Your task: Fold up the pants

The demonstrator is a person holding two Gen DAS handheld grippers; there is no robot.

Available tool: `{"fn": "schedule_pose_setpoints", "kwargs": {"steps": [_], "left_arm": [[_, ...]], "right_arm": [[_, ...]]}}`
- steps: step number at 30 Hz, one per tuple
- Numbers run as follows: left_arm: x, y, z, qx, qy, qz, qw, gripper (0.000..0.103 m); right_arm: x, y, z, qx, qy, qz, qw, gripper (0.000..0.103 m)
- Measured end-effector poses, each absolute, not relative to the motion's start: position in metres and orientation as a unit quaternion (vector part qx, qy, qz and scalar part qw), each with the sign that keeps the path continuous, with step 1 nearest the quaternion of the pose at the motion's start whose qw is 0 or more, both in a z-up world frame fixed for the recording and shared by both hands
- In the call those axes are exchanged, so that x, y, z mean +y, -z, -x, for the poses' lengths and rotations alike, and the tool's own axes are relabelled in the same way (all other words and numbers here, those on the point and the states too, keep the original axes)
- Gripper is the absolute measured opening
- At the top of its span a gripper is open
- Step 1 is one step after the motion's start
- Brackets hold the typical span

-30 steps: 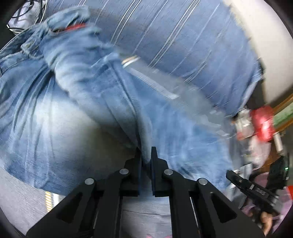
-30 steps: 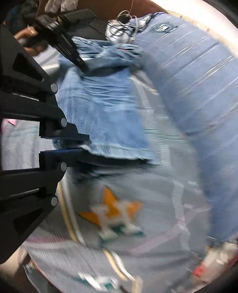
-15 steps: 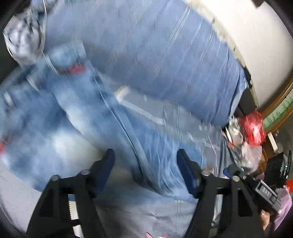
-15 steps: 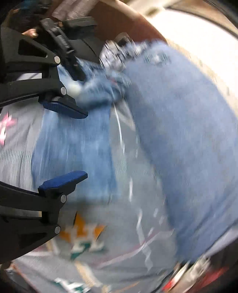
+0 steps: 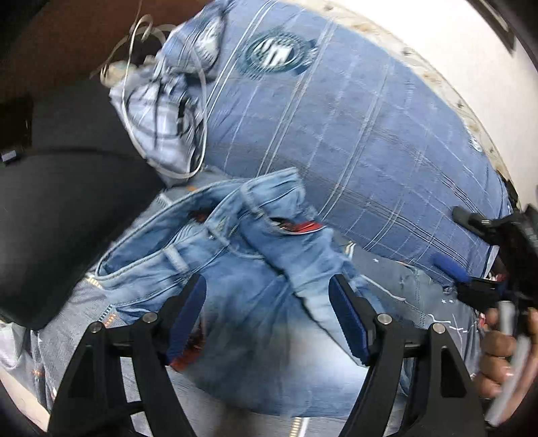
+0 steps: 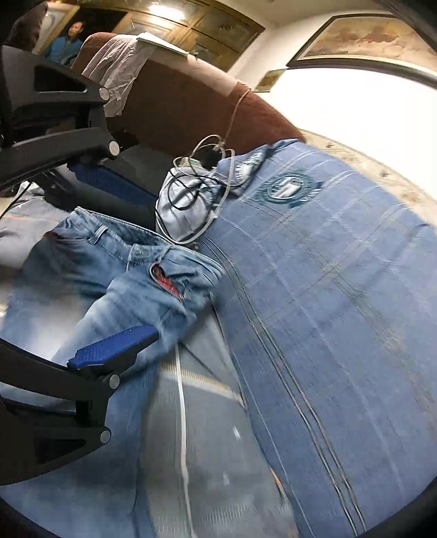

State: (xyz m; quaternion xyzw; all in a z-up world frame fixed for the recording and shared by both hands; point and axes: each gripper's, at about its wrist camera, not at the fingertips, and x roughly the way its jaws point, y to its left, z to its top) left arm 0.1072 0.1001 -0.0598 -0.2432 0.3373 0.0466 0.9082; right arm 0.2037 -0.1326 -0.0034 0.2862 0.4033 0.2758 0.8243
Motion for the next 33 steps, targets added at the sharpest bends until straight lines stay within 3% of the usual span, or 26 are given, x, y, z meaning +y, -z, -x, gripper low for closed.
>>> {"fn": "schedule_pose_setpoints", "kwargs": {"steps": [12,22,26,28,29,33], "left_arm": [[0.155,0.074,-0.131,0.387,-0.066,0.329,0.859,0.076],[0.167,0.075,-0.129,0.380,-0.070,0.347,0.855,0.076],[0.166,0.076,-0.130,0.382,-0.070,0.347,0.854,0.076],[0.165,0.077,-0.131,0.381,-0.068,0.348,0.854,0.076],[0.165,0.077,-0.132,0.381,-0.068,0.345,0.855,0.076],[0.166,0.075,-0.130,0.372,-0.064,0.347,0.859,0.076]], "right_arm": [[-0.067,0.121,-0.320,0.541,-0.285,-0.258,0.748,0.077],[-0.066,0.126,-0.329,0.536,-0.315,-0.272,0.734,0.080],[-0.063,0.120,-0.332,0.522,-0.275,-0.226,0.775,0.080],[-0.061,0.129,-0.331,0.533,-0.288,-0.230,0.761,0.066],[-0.057,0.130,-0.328,0.535,-0.297,-0.229,0.757,0.045],[-0.046,0.100,-0.306,0.505,-0.283,-0.188,0.793,0.018]]}}
